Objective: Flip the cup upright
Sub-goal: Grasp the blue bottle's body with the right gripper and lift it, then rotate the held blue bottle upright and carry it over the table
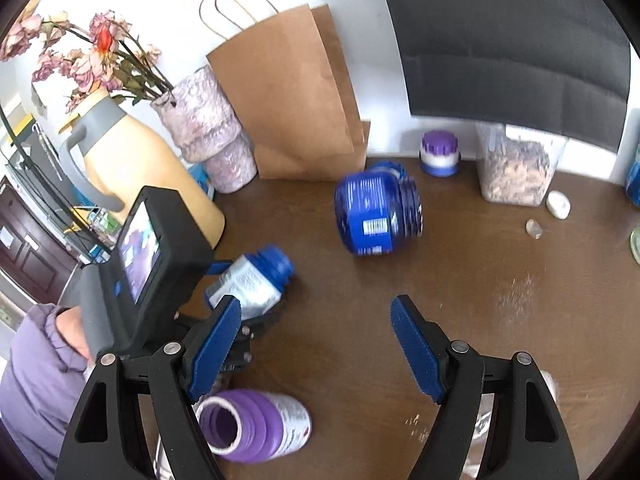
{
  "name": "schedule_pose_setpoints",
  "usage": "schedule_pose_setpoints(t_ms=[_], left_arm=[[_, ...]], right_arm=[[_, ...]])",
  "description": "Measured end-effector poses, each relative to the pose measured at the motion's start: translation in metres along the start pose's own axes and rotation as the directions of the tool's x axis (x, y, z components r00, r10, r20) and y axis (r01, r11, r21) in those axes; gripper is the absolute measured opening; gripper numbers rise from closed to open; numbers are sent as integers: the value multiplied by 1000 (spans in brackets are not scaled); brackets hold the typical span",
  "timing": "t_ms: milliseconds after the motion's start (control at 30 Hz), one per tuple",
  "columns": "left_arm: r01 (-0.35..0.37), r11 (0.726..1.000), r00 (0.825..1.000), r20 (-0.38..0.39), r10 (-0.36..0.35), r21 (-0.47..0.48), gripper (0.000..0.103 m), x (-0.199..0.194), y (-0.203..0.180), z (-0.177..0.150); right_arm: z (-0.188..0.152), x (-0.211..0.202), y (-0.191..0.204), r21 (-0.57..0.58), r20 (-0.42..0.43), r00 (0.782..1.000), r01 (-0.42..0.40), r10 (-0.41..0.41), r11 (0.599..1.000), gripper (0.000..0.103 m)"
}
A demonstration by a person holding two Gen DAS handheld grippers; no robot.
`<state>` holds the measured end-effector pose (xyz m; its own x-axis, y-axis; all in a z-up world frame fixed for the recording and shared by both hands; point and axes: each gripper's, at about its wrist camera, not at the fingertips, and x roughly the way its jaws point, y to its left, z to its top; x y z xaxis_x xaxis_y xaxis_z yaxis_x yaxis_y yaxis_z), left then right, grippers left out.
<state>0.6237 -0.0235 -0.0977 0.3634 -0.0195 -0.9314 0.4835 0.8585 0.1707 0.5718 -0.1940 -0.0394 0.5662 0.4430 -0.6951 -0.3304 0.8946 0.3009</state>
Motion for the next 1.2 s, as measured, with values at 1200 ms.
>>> schedule_pose_setpoints(t_ms=[1200], left_arm=[[393,919,834,411,-368,26,61,-232,-183,-248]], right_arm=[[-221,-126,61,243,-93,803,-555,588,796,71]])
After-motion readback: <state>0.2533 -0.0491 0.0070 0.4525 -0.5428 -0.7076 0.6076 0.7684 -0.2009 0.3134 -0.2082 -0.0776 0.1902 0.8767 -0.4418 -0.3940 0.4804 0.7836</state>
